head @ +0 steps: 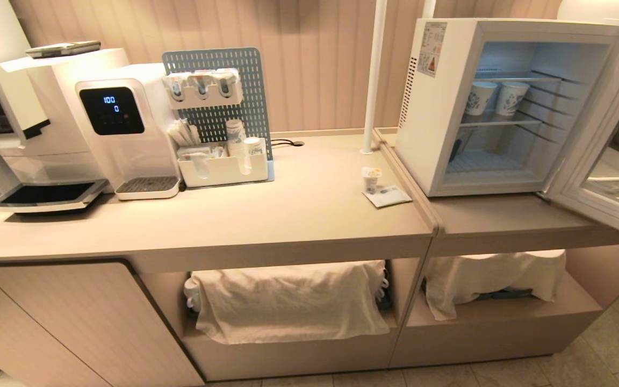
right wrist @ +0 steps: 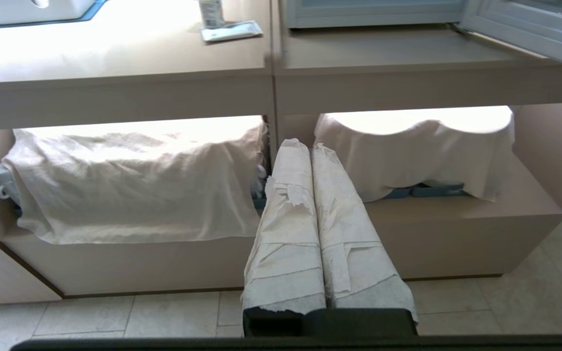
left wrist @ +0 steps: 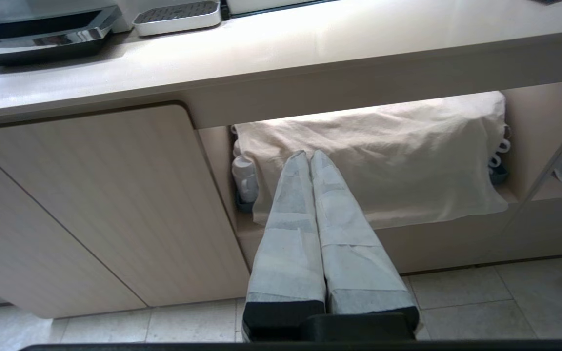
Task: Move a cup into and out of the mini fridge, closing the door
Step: Put the yoghurt in the freezer
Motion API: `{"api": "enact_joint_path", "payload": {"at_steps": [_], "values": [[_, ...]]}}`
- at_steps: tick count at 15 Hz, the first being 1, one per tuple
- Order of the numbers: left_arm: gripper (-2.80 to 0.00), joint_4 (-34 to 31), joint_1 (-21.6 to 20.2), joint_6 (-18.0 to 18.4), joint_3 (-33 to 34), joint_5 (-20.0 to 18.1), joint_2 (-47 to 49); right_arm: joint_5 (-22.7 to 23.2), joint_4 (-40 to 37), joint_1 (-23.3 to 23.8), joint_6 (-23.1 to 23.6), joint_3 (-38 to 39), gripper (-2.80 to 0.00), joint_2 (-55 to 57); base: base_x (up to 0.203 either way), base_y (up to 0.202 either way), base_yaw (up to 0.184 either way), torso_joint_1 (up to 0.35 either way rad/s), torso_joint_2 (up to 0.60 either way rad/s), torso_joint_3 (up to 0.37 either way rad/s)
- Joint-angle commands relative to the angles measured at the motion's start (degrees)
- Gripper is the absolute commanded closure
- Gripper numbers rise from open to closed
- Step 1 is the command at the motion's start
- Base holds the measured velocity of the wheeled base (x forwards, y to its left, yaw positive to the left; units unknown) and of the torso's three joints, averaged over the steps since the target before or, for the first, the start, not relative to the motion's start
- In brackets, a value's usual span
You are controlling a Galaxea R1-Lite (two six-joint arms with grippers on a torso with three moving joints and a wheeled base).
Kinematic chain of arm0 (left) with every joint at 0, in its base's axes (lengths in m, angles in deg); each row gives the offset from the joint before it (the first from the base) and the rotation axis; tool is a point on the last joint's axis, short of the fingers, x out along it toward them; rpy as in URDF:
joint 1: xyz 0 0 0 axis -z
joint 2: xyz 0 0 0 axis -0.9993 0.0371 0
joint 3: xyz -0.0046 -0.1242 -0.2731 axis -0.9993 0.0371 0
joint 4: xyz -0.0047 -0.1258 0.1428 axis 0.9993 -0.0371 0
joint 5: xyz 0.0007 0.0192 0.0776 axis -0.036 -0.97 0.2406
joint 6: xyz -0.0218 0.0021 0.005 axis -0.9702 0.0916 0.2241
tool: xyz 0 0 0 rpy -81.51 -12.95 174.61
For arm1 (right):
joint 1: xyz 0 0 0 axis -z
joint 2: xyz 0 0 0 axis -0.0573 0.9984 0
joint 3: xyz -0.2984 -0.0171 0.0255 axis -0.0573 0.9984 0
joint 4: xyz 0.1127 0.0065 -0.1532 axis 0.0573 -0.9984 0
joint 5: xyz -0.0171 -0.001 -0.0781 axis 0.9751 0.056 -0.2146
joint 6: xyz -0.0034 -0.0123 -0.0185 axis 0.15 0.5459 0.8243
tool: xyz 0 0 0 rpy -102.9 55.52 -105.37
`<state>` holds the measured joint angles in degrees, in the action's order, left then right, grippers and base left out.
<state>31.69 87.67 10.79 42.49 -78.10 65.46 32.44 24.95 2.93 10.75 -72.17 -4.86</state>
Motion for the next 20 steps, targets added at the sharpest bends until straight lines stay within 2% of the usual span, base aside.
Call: {"api": "enact_joint_path", "payload": {"at_steps": [1,4,8,17,20], "values": [[0.00,0.04,-0.01,0.02,0.02,-0.04,-0.01,0.01,0.00,0.00,0.03,0.04,0.00,0.06,0.000,0.191,0.000,0.007,0.01,0.007],[0.00,0.09,-0.06,0.05,0.09,-0.04,-0.01,0.01,0.00,0.00,0.03,0.02,0.00,0.06,0.000,0.151,0.002,0.003,0.00,0.000],[0.00,0.00,-0.06,0.11,0.00,-0.13,-0.01,0.01,0.00,0.00,0.03,0.05,0.00,0.06,0.020,0.016,0.004,0.000,0.00,0.003],[0.00,0.03,0.00,0.11,0.09,-0.04,-0.01,0.01,0.00,0.04,0.03,0.05,0.00,0.06,0.185,0.000,0.000,0.002,0.00,0.003],[0.00,0.00,0.00,0.02,0.05,-0.04,-0.01,-0.08,0.00,0.00,-0.23,-0.04,0.00,0.06,0.071,0.000,0.002,0.005,0.00,0.002]]}}
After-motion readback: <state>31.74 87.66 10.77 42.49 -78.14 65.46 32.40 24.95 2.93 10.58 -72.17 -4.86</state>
